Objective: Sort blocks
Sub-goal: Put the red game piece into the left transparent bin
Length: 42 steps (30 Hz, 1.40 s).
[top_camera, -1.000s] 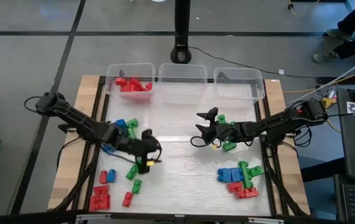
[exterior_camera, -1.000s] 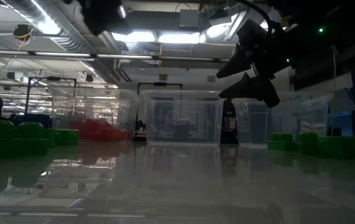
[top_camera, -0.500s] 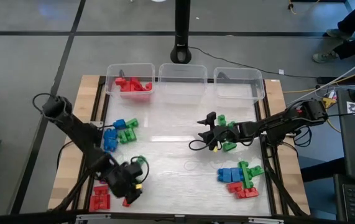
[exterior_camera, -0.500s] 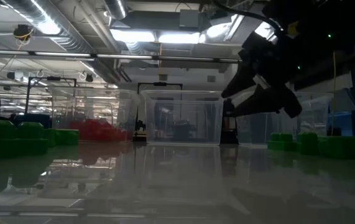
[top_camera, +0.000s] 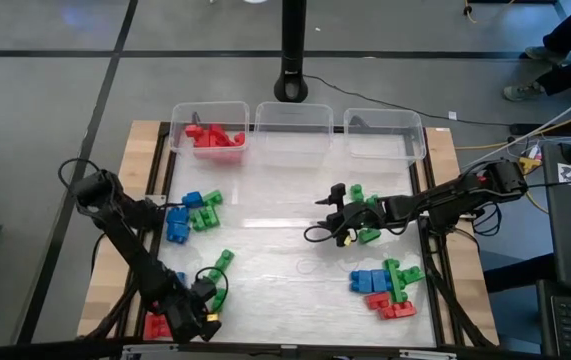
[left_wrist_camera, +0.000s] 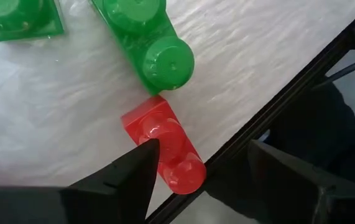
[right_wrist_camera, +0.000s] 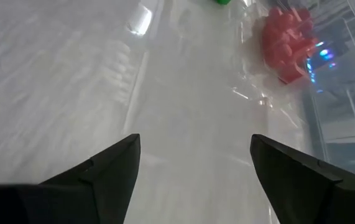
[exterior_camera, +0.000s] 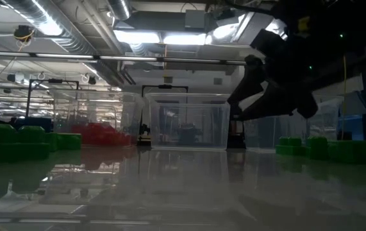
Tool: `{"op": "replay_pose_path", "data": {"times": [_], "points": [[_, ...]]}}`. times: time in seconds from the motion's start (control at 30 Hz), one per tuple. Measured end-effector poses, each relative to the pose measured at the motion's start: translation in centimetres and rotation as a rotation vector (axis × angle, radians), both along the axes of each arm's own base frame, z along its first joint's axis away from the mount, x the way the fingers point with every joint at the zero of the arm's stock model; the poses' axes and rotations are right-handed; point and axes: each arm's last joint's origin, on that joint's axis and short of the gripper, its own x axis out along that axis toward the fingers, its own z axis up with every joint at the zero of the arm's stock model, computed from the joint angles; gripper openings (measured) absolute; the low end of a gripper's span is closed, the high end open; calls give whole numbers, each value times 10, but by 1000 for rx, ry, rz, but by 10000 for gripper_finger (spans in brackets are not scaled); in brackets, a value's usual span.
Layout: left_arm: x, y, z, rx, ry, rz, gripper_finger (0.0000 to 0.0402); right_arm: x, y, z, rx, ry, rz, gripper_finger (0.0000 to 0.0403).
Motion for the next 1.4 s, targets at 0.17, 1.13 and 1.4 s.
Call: {"op": "replay_pose_path", "data": {"times": [0.17, 1.13, 1.4], "points": [[-1, 1, -1, 2, 21, 18, 239, 0, 0, 1, 3, -6, 3, 305], [-14, 17, 8, 74, 236, 35, 239, 1, 0, 1, 3, -15, 3, 305], [-13, 15, 24, 82, 254, 62, 239, 1, 0, 1, 3, -15, 3, 305]]}}
